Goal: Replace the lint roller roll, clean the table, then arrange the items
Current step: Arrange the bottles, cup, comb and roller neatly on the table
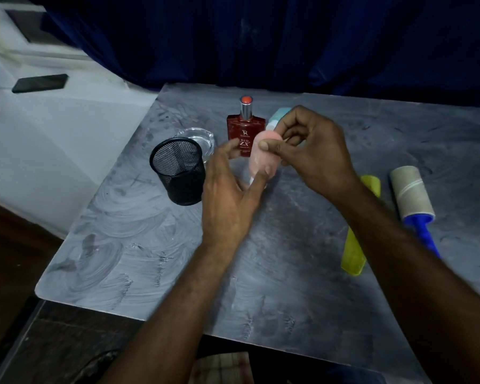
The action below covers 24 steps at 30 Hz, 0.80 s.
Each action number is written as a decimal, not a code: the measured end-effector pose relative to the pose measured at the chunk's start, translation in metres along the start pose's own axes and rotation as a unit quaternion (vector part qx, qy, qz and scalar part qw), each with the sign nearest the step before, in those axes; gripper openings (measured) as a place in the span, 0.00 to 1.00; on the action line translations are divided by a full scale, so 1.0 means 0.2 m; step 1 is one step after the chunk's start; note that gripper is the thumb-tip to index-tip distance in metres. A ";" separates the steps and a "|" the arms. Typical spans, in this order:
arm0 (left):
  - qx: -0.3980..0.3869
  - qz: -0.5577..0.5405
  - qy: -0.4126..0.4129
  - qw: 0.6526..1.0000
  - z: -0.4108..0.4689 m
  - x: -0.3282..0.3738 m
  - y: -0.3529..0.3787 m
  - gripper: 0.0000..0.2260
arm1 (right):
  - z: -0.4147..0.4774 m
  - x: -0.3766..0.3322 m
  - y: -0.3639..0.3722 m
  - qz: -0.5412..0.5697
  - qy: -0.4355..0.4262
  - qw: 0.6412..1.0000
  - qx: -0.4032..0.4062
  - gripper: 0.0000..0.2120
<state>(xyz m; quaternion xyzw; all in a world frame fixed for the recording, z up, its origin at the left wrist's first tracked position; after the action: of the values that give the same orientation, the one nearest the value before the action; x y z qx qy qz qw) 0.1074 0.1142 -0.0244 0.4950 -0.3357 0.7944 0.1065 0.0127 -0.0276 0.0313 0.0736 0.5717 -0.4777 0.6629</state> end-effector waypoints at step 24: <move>0.072 -0.171 -0.103 0.977 0.02 -0.03 0.11 0.15 | -0.07 0.16 0.24 -0.063 0.026 0.997 -0.029 0.25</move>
<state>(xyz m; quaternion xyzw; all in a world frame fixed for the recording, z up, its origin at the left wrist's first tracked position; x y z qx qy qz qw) 0.1032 0.0962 -0.0380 0.6304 -0.1969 0.7314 0.1701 0.0341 -0.0112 -0.0220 0.0311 0.6061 -0.4995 0.6182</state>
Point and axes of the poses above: each hand's wrist, its own z-axis towards the middle knuckle, its own y-axis out of the palm, x = y × z, the point moved 3 cm from there along z, towards the middle knuckle, and after that the axes turned 3 degrees about -x, right-handed, at the moved point
